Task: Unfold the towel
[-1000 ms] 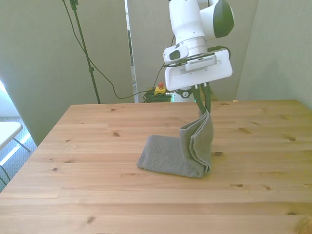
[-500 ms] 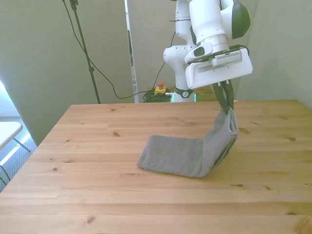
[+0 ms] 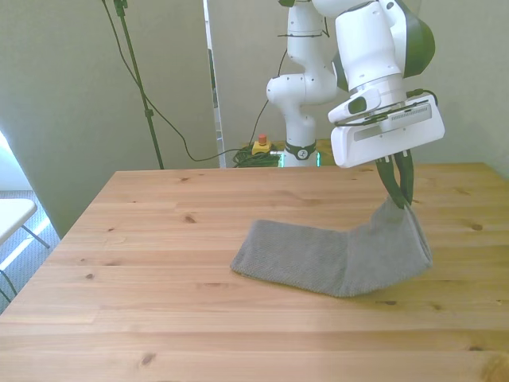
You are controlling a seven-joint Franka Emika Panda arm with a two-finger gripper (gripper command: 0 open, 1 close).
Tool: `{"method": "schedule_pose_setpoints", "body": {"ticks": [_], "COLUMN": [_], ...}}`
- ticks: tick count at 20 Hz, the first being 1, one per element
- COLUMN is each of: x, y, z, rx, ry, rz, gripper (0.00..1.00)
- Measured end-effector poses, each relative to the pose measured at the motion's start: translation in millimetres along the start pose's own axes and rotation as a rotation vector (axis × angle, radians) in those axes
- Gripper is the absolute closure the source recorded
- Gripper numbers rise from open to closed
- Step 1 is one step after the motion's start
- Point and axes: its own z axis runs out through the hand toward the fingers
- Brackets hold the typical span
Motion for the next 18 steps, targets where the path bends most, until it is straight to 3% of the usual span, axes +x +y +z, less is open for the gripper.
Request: {"method": "schedule_pose_setpoints", "body": {"ticks": [4,9,13,16,18], "x": [-2,0,-14,-37,-52], "y": [-5,19,45,68,79], "z": [-6,-12,-8,-44,-78], "rx": [-0.005,-0.244,-0.403,-0.504,-0.516], "ry": [-0.017,-0.01,-0.02,-0.064,-0.069], "rz": [-0.004,0.093,0.248,0.386,0.438], "gripper": [0.0,0.0,0.0,0.0,0.0]}}
